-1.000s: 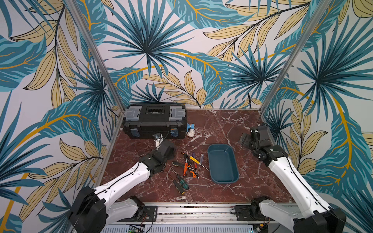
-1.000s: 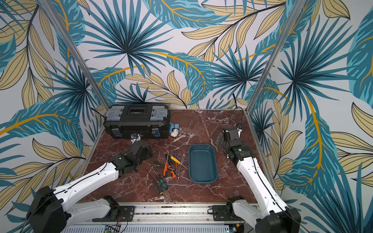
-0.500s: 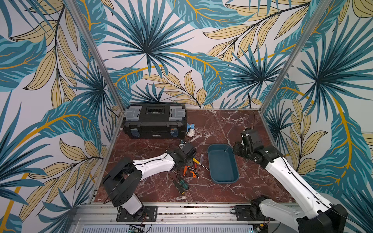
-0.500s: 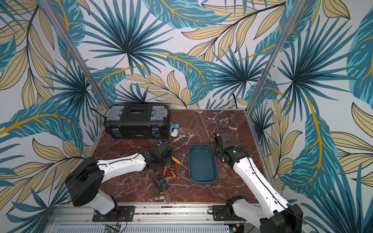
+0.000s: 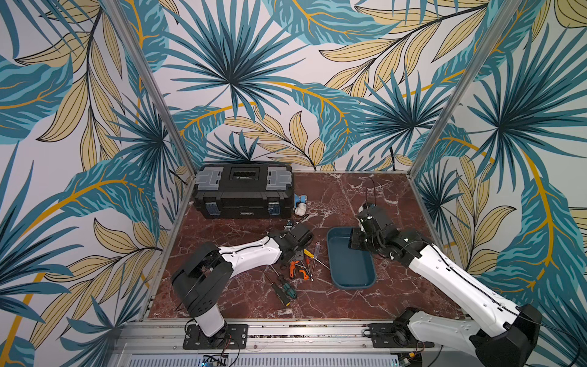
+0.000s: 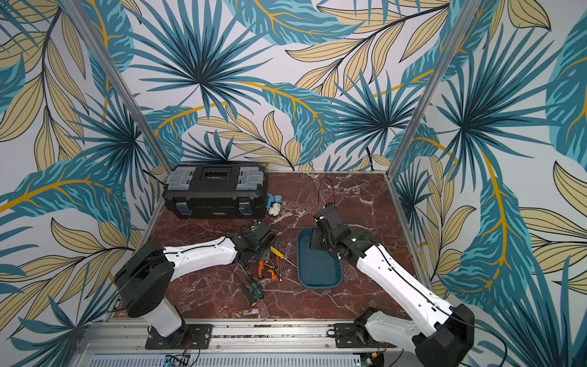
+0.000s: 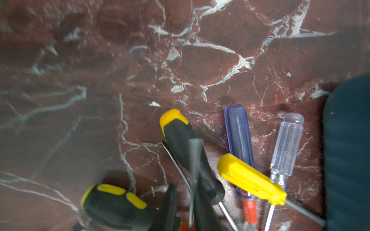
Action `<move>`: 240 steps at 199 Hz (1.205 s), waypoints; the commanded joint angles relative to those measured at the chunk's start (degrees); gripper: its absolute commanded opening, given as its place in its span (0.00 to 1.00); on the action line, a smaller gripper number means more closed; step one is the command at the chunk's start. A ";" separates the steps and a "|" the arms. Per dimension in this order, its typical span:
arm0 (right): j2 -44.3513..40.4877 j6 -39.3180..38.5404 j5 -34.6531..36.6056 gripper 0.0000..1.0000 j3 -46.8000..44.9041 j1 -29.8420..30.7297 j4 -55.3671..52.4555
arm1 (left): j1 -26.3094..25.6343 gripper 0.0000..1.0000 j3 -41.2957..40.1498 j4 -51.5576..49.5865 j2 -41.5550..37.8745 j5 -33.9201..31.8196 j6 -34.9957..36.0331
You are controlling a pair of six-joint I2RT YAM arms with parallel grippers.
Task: Put the screwdriver on the desktop into the storage box
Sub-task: Pick up the screwdriver from the center of the board.
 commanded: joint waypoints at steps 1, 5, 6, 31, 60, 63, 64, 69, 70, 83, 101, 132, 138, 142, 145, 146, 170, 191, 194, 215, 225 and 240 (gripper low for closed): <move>1.73 1.08 3.97 0.00 1.59 2.58 -1.11 | 0.26 0.07 3.35 -2.65 0.01 -2.74 1.22; 1.99 1.11 4.40 0.00 1.71 3.09 -0.98 | 0.25 0.05 3.42 -2.73 -0.11 -2.84 1.36; 2.08 1.19 4.52 0.00 1.76 3.23 -0.97 | 0.27 0.04 3.45 -2.73 -0.22 -2.90 1.43; 3.39 2.22 7.50 0.00 1.69 5.41 0.03 | 0.35 0.00 4.76 -3.84 -0.95 -3.64 2.68; 2.29 2.35 4.05 0.00 -1.29 5.55 5.62 | 1.52 0.00 7.31 -6.53 -4.53 -2.51 5.25; 2.14 2.20 3.01 0.00 -1.49 5.52 6.29 | 1.75 0.00 7.69 -6.74 -5.29 -1.80 5.69; 2.11 2.09 2.55 0.00 -1.56 5.54 6.54 | 1.85 0.00 7.79 -6.76 -5.49 -1.60 5.84; 1.95 1.51 -0.72 0.00 -1.79 5.46 7.89 | 2.29 0.00 8.23 -6.67 -6.88 -0.22 6.68; 1.93 1.35 -1.51 0.00 -1.79 5.47 8.22 | 2.43 0.00 8.32 -6.55 -7.17 0.07 6.77; 2.19 -0.21 -12.25 0.02 -2.16 5.40 12.79 | 4.84 0.00 8.59 -4.30 -11.39 7.19 9.20; 3.22 -1.14 -26.56 0.33 -2.87 5.47 20.11 | 10.47 0.00 7.57 2.47 -16.79 23.78 10.36; 3.16 -3.77 -35.54 0.55 -2.48 5.45 23.29 | 19.20 0.00 5.55 17.48 -21.00 50.39 6.03; 3.03 -3.98 -37.51 0.62 -2.55 5.46 24.00 | 20.41 0.00 4.38 21.64 -21.28 54.78 3.72; 2.90 -4.01 -39.07 0.65 -2.63 5.45 24.62 | 20.90 0.00 3.74 24.65 -21.34 57.35 1.98; 2.74 -3.98 -39.99 0.66 -2.78 5.47 25.20 | 21.23 0.00 3.15 26.91 -21.41 59.10 0.68; 2.72 -3.95 -40.22 0.66 -2.81 5.47 25.40 | 21.31 0.00 2.97 27.64 -21.42 59.40 0.26; 0.94 -2.55 -40.73 0.66 -4.22 5.36 28.68 | 21.56 0.00 -0.30 40.10 -21.21 67.35 -6.44; -0.15 -1.26 -40.77 0.63 -4.69 5.22 29.92 | 21.62 0.00 -3.40 48.76 -22.28 68.39 -10.55; -0.27 -1.06 -40.92 0.62 -4.70 5.22 30.21 | 21.58 0.00 -3.57 48.99 -22.42 68.31 -10.61; -1.53 0.85 -42.43 0.61 -5.38 5.21 34.14 | 21.56 0.00 -3.58 47.10 -23.08 68.05 -9.33; -2.27 1.49 -42.47 0.60 -5.66 5.21 35.20 | 21.55 0.00 -3.93 47.34 -23.25 67.95 -9.37; -2.92 2.14 -42.34 0.49 -5.75 5.23 36.10 | 21.61 0.00 -4.50 48.20 -23.36 67.66 -9.98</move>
